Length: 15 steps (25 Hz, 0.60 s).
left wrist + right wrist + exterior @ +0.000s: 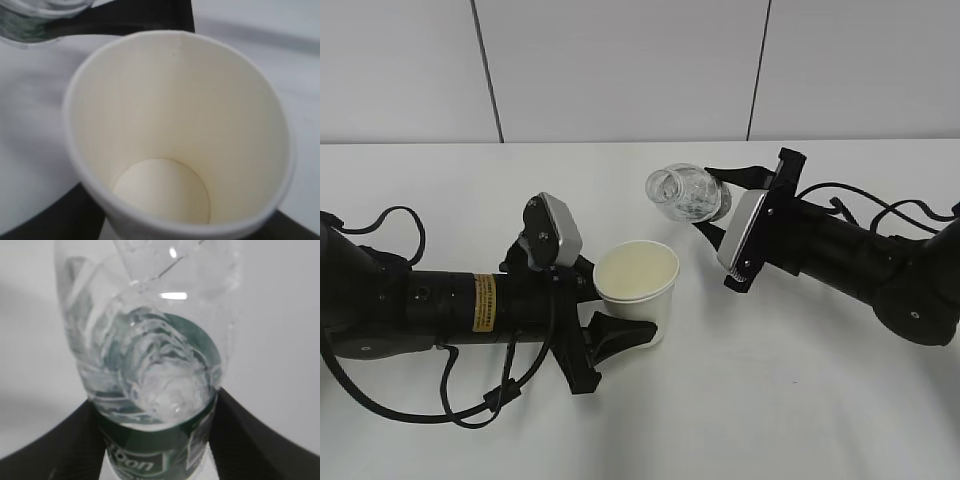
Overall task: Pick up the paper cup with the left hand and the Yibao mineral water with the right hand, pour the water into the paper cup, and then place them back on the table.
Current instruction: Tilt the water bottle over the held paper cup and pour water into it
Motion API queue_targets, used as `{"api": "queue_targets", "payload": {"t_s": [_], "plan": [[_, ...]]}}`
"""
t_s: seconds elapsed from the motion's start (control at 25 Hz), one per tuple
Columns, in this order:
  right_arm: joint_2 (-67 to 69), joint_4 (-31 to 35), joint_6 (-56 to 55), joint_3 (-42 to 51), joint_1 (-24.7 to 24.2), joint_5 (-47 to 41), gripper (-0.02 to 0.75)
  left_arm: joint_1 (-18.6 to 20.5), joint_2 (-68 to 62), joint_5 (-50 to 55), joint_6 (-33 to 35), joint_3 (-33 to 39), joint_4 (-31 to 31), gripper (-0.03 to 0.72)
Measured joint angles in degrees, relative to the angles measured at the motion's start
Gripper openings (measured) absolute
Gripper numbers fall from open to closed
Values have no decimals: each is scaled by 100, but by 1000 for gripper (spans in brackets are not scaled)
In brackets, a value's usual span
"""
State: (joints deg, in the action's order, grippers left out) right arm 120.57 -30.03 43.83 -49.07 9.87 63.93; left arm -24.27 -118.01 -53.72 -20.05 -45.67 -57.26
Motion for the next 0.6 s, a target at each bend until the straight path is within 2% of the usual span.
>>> {"api": "queue_targets", "payload": {"t_s": [0.6], "plan": [[0, 4, 1051, -115, 0, 0, 425, 0, 0, 145, -17, 0, -30, 444]]}}
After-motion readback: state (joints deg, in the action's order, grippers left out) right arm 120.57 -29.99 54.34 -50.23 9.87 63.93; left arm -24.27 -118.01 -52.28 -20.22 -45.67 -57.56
